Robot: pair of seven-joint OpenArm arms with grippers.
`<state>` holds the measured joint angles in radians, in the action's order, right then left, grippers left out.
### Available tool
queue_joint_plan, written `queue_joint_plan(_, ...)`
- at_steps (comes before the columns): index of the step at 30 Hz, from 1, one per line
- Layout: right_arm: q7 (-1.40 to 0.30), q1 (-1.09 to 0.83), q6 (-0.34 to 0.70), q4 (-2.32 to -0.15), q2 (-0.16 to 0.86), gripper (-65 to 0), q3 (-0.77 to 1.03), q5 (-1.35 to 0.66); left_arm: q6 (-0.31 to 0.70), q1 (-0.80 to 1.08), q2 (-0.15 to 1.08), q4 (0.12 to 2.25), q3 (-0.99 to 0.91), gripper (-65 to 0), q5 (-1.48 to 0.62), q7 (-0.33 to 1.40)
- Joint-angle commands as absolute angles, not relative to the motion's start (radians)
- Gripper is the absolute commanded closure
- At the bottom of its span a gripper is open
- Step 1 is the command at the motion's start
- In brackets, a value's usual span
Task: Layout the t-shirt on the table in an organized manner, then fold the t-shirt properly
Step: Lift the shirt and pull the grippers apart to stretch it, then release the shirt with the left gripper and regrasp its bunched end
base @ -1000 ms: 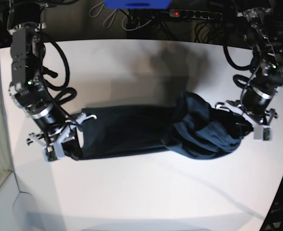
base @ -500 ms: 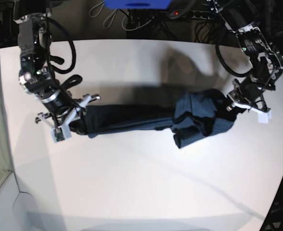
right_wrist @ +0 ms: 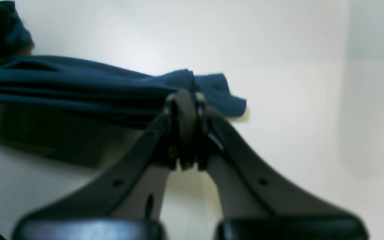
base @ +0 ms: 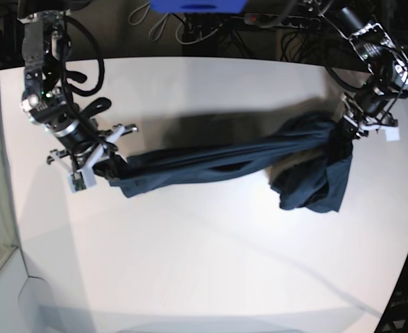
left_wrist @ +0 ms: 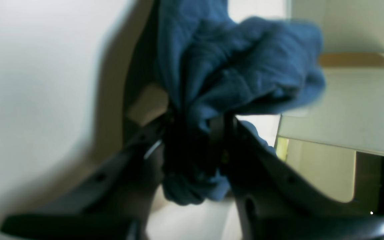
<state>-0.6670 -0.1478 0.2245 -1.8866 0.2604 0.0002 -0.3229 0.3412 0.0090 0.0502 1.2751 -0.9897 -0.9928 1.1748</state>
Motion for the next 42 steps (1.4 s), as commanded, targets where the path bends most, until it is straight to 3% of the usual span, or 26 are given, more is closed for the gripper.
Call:
queue_joint_plan(1, -0.624, -0.140, 0.171, -1.905, 0.280, 0.0, 0.031, -0.272, 0.332, 0.004, 0.084, 1.294, -1.007, -0.6, -1.021, 1.102)
queue_joint_plan(4, -0.624, -0.154, 0.171, -1.905, 0.280, 0.0, 0.031, -0.272, 0.332, 0.019, 0.085, 1.291, -1.007, -6.4, -1.082, 1.153)
queue_joint_plan(7, -0.624, -0.156, 0.171, -1.905, 0.280, 0.0, 0.033, -0.272, 0.332, 0.027, 0.085, 1.296, -1.007, -24.1, -1.107, 1.184)
queue_joint_plan(11, -0.622, -0.176, 0.171, -1.906, 0.280, 0.0, 0.048, -0.272, 0.334, 0.062, 0.087, 1.297, -1.023, -54.5, -1.164, 1.187)
queue_joint_plan(13, -0.622, -0.177, 0.171, -1.906, 0.280, 0.0, 0.077, -0.274, 0.346, 0.079, 0.104, 1.297, -1.043, -65.0, -1.198, 1.191)
queue_joint_plan(22, -0.619, -0.232, 0.171, -1.974, 0.280, 0.0, 0.101, -0.275, 0.513, 0.102, 0.171, 1.297, -1.044, -65.0, -1.205, 1.190)
queue_joint_plan(28, -0.622, -0.245, 0.171, -2.009, 0.280, 0.0, 0.099, -0.275, 0.506, 0.068, 0.166, 1.425, -1.026, -65.0, -1.193, 1.190)
queue_joint_plan(34, -0.624, -0.246, 0.171, -2.008, 0.275, 0.0, 0.094, -0.275, 0.506, -0.002, 0.143, 1.679, -0.888, -65.0, -0.997, 1.188)
queue_joint_plan(38, -0.624, -0.246, 0.171, -2.008, 0.275, 0.0, 0.093, -0.275, 0.503, -0.053, 0.076, 1.733, -0.789, -65.0, -0.822, 1.187)
queue_joint_plan(42, -0.624, -0.246, 0.171, -2.008, 0.275, 0.0, 0.093, -0.274, 0.400, -0.082, 0.007, 1.732, -0.696, -65.0, -0.638, 1.185)
